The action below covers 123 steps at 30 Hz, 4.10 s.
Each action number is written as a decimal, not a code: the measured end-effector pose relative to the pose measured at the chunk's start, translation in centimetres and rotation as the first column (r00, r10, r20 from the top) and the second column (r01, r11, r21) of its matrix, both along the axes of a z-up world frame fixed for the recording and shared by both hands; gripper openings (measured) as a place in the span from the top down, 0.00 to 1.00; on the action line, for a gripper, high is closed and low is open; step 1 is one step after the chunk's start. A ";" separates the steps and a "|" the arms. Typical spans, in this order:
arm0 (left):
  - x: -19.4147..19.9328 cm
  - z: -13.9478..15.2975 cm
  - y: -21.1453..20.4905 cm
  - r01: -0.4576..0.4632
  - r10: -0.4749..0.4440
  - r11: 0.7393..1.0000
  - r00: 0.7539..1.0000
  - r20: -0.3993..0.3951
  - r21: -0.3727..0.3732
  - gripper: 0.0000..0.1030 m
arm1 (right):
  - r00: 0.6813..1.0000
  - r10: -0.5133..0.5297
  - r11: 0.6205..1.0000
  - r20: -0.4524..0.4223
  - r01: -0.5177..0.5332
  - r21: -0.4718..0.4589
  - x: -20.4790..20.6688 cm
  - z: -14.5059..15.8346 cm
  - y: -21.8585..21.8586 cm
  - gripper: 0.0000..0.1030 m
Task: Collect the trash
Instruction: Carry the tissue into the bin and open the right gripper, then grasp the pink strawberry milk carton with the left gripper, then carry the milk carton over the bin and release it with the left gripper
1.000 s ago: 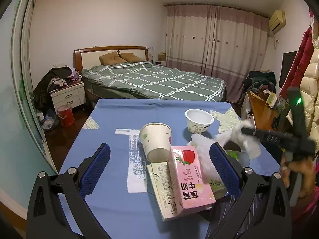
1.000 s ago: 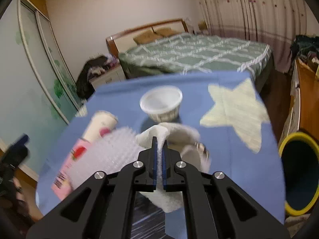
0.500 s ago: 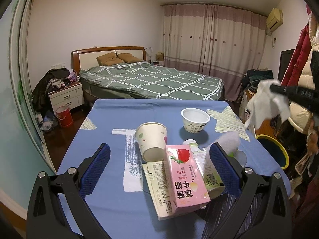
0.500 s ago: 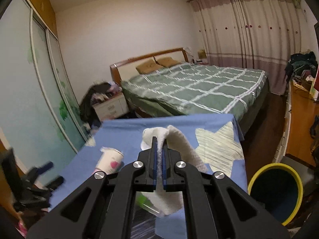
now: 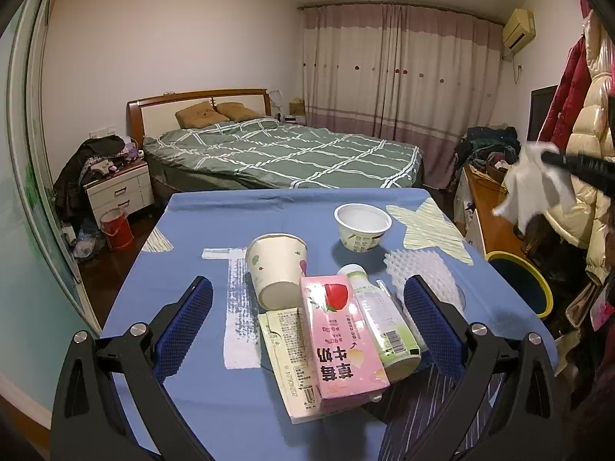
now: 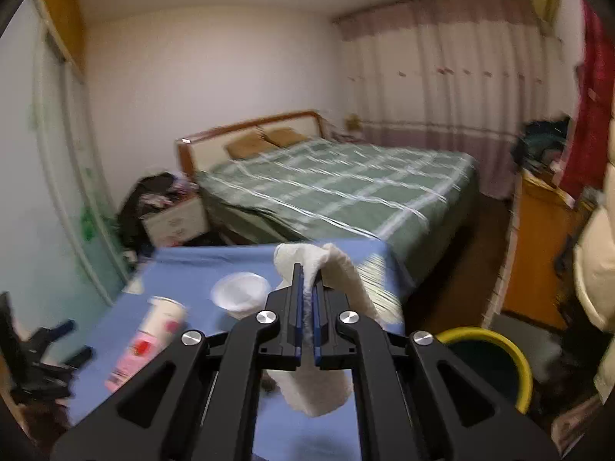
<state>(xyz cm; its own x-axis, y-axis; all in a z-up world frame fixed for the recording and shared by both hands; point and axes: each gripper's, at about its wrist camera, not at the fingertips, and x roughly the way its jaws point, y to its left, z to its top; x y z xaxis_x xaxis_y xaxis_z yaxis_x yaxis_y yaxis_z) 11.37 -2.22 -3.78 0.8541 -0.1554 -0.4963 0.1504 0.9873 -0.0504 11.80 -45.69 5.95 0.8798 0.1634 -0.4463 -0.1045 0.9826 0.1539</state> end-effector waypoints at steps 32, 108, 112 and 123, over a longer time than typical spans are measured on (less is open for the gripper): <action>1.6 -1.8 -3.4 0.035 -0.029 0.996 0.997 -0.067 0.085 0.05 | 0.852 -0.342 0.939 -0.396 0.321 -0.122 6.0 -17.0 -13.2 0.63; 6.3 2.3 -32.6 0.643 -0.637 0.766 0.764 -0.101 0.027 0.52 | 0.891 -0.367 0.910 -0.266 0.403 0.097 -8.3 -15.8 -18.0 0.62; 7.7 -0.4 -38.2 0.673 -0.660 0.738 0.733 -0.164 0.038 0.52 | 0.884 -0.376 0.902 -0.278 0.418 0.110 -9.3 -16.7 -19.1 0.62; 10.6 -5.3 -44.7 0.637 -0.618 0.771 0.757 -0.212 0.026 0.33 | 0.864 -0.399 0.877 -0.307 0.457 0.147 -10.6 -18.6 -21.5 0.62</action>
<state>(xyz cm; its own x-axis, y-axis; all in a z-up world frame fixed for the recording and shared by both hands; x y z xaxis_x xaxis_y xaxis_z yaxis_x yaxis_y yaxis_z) 21.97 -46.88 -9.05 0.4741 -0.5710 -0.6702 0.7351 0.6756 -0.0555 1.20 -67.17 -12.63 0.7408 -0.0879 -0.6659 0.3910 0.8625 0.3211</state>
